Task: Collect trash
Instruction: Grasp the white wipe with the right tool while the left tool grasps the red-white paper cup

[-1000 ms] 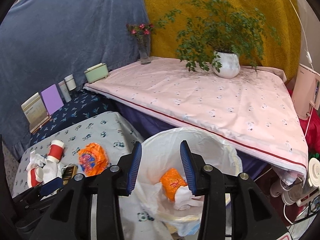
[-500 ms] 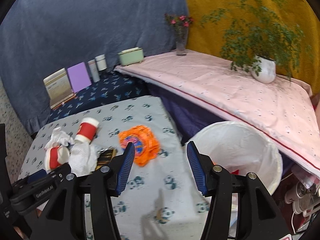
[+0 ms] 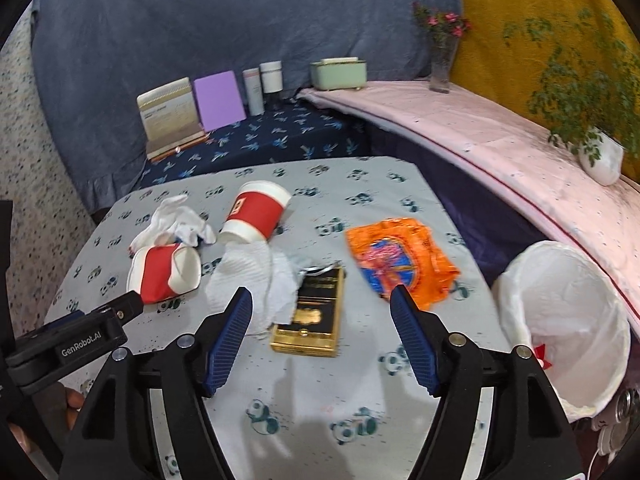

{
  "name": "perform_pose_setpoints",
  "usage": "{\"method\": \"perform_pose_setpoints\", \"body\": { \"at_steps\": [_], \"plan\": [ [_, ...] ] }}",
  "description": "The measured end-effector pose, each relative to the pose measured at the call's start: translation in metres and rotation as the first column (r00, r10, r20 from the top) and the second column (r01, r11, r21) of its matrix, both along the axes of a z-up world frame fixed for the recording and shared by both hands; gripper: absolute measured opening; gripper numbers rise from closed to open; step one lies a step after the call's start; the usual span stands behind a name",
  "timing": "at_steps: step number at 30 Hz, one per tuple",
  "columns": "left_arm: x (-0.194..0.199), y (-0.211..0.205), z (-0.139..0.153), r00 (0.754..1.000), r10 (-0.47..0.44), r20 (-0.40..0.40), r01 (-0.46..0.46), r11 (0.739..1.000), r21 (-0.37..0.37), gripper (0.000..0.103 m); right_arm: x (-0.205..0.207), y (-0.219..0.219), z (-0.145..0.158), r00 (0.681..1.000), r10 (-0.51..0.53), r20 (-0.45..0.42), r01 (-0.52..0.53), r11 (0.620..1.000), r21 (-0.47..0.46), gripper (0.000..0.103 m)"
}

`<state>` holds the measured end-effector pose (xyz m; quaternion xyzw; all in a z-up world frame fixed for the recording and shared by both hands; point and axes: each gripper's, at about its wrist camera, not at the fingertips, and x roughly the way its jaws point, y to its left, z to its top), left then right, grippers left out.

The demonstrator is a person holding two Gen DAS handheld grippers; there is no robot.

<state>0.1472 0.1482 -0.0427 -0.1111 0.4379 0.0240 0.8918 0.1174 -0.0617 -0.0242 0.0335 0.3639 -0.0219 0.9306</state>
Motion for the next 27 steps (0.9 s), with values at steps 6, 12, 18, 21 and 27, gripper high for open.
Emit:
{"method": "perform_pose_setpoints", "body": {
  "at_steps": [6,12,18,21,27],
  "plan": [
    [0.026,0.008,-0.014,0.999,0.007,-0.032,-0.008,1.000,-0.018,0.094,0.024,0.021,-0.012,0.999,0.028,-0.030,-0.028,1.000,-0.010,0.068],
    [0.051,0.005,-0.027,0.998,-0.005,-0.061,0.002,0.999,-0.050,0.094,0.048,0.029,-0.021,0.998,0.039,-0.052,-0.039,0.999,-0.013,0.068],
    [0.071,0.002,-0.043,0.994,-0.017,-0.104,0.012,0.999,-0.048,0.094,0.063,0.034,-0.029,0.997,0.044,-0.069,-0.045,0.999,-0.013,0.068],
    [0.074,0.006,-0.047,0.993,-0.017,-0.113,0.010,0.998,-0.063,0.089,0.068,0.038,-0.034,0.996,0.050,-0.078,-0.051,0.999,-0.017,0.068],
    [0.070,0.016,-0.047,0.994,-0.026,-0.110,0.016,0.996,-0.086,0.084,0.078,0.049,-0.041,0.994,0.067,-0.088,-0.068,0.998,-0.016,0.068]
  ]
}}
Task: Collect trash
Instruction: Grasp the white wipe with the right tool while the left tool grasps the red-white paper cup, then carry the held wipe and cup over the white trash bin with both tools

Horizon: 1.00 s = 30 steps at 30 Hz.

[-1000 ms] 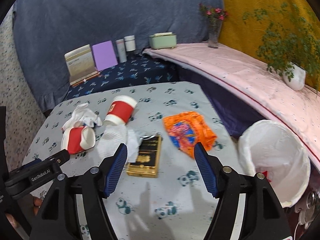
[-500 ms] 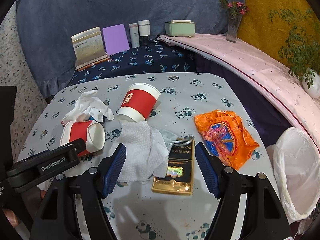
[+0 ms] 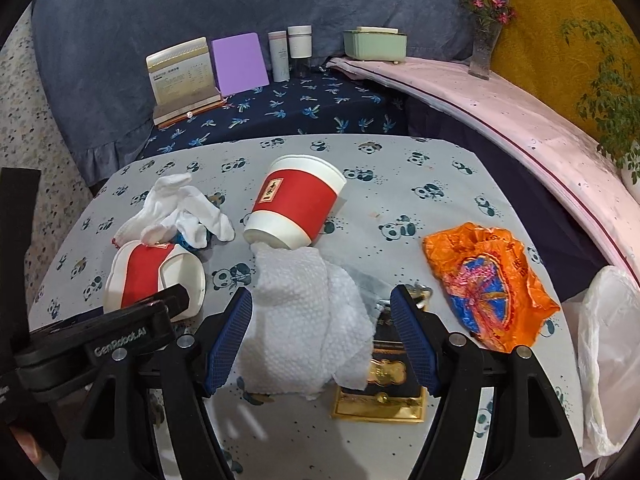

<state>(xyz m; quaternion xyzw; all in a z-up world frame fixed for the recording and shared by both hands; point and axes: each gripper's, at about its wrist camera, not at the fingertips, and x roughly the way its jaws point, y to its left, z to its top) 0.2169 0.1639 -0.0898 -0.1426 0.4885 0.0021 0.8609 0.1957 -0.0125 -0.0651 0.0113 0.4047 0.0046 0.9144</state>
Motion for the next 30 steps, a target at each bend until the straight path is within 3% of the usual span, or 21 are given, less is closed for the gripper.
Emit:
{"method": "perform_pose_setpoints", "body": {
  "at_steps": [9,11,16,18,30],
  "plan": [
    [-0.007,0.018,0.003,1.000,0.020,0.012,-0.020,1.000,-0.011,0.084,0.019,0.005,-0.015,0.999,-0.010,-0.036,0.011,1.000,0.028,0.068],
    [-0.010,0.019,0.004,1.000,0.018,0.015,-0.018,1.000,-0.006,0.084,0.020,0.007,-0.018,0.999,-0.007,-0.045,0.008,1.000,0.027,0.061],
    [-0.016,0.015,0.007,1.000,0.007,0.026,-0.007,1.000,0.008,0.084,0.017,0.009,-0.020,0.998,0.009,-0.061,-0.006,0.999,0.042,0.016],
    [-0.019,0.012,0.010,1.000,0.002,0.031,-0.002,1.000,0.009,0.084,0.013,0.008,-0.015,0.999,0.010,-0.048,-0.008,0.999,0.047,0.011],
    [-0.052,-0.020,0.043,0.994,-0.051,0.093,0.051,0.999,0.006,0.084,-0.036,-0.026,0.039,0.996,-0.040,0.075,0.034,0.996,0.080,0.009]
  ]
}}
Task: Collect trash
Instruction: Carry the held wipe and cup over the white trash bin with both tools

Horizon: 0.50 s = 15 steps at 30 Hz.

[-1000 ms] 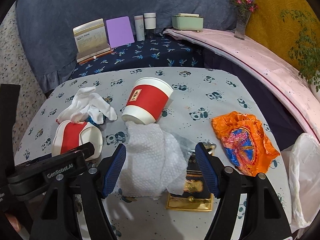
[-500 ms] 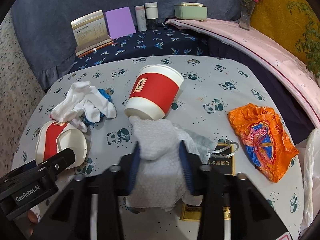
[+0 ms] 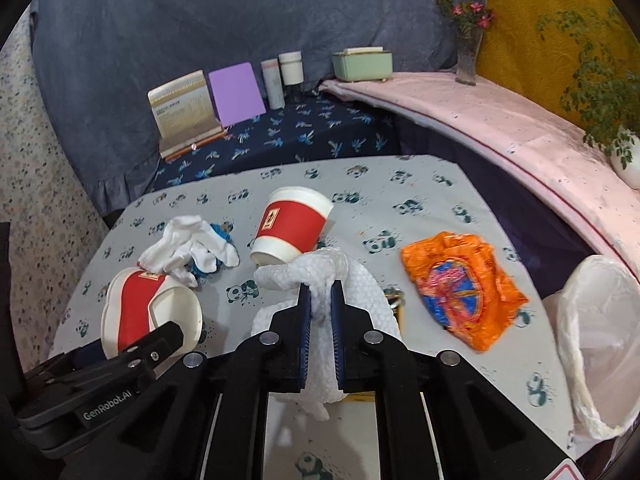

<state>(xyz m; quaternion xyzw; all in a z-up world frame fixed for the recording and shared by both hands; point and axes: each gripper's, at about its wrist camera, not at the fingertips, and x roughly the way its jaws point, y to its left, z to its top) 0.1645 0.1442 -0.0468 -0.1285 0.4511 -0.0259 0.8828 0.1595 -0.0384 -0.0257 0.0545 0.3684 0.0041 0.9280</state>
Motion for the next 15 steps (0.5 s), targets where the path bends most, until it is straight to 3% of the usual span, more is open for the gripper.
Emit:
{"method": "perform_pose_setpoints", "body": {
  "at_steps": [15],
  "plan": [
    [-0.054,-0.085,0.044,0.984,-0.153,0.087,0.150,0.988,0.040,0.084,-0.074,-0.080,0.040,0.986,-0.135,0.096,0.134,0.991,0.014,0.009]
  ]
}}
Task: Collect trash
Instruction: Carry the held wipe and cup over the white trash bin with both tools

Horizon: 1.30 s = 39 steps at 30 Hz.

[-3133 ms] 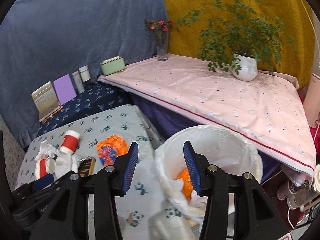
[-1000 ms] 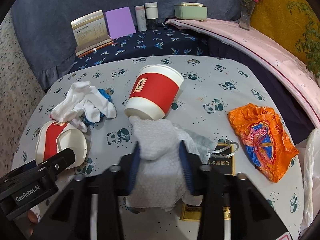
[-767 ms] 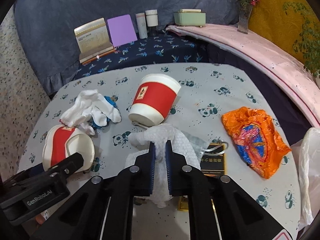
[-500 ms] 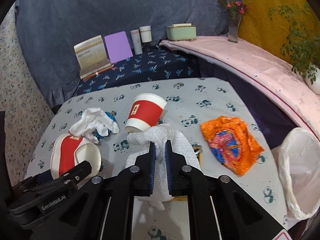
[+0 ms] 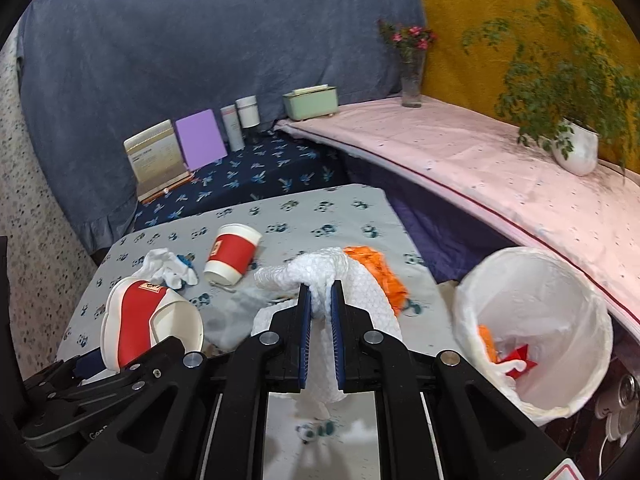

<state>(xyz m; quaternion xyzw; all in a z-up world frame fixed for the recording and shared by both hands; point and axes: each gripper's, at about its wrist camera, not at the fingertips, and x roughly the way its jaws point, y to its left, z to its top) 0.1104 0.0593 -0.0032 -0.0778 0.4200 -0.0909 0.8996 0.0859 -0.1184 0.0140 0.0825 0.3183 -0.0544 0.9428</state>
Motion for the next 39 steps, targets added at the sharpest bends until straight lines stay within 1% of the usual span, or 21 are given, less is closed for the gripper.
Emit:
{"method": "perform_pose_setpoints", "body": {
  "at_steps": [7,16,25,30,33,39],
  "plan": [
    [-0.020,-0.053,0.007,0.995,-0.095,0.020,0.095,0.995,0.027,0.084,-0.030,-0.048,0.002,0.996,-0.091,0.012,0.091,0.996,0.014,0.009],
    [-0.034,-0.118,0.010,0.977,-0.211,0.024,0.210,0.976,0.055,0.084,-0.060,-0.111,-0.003,0.978,-0.209,0.016,0.208,0.977,0.038,0.009],
    [-0.039,-0.178,0.004,0.952,-0.304,0.016,0.302,0.949,0.092,0.084,-0.080,-0.164,-0.014,0.955,-0.297,0.001,0.296,0.954,0.051,0.009],
    [-0.040,-0.214,0.001,0.932,-0.362,0.010,0.359,0.928,0.105,0.084,-0.087,-0.191,-0.021,0.941,-0.337,-0.009,0.337,0.940,0.057,0.009],
    [-0.039,-0.232,-0.002,0.920,-0.391,0.007,0.388,0.915,0.107,0.084,-0.092,-0.204,-0.023,0.933,-0.361,-0.012,0.361,0.931,0.061,0.009],
    [-0.032,-0.257,-0.008,0.903,-0.431,-0.009,0.430,0.900,0.067,0.084,-0.096,-0.228,-0.027,0.918,-0.395,-0.016,0.396,0.916,0.061,0.009]
  ]
}}
